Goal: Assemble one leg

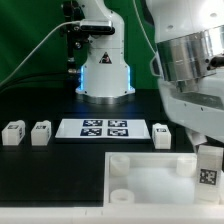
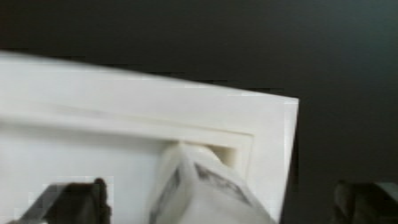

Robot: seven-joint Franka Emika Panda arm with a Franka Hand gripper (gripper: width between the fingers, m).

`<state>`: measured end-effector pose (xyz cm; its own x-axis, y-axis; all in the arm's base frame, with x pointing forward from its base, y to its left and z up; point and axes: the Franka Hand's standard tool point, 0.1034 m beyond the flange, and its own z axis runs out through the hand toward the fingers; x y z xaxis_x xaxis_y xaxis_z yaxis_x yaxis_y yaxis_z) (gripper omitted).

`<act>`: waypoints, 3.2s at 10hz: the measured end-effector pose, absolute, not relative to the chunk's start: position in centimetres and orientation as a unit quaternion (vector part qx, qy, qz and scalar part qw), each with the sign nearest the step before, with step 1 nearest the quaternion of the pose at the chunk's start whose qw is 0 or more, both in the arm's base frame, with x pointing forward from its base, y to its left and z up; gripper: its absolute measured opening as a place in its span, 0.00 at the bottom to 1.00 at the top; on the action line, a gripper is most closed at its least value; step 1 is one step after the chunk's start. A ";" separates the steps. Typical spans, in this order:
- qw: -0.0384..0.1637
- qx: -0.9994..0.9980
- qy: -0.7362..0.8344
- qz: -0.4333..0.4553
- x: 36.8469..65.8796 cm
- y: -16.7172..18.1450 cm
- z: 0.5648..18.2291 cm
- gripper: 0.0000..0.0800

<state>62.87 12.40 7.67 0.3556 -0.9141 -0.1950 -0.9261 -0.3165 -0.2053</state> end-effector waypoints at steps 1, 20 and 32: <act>0.131 -0.859 0.496 0.007 62.8 12.8 7.8 0.81; 0.132 -0.636 0.759 0.040 63.1 11.8 6.8 0.37; 0.046 -0.998 0.051 0.005 62.9 12.5 7.7 0.81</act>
Offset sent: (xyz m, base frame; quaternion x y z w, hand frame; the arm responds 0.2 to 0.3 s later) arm 0.0000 0.0000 0.0000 0.0000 0.0000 -0.2667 0.9638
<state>62.85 12.54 7.67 0.9948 -0.1005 -0.0138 -0.1013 -0.9907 -0.0909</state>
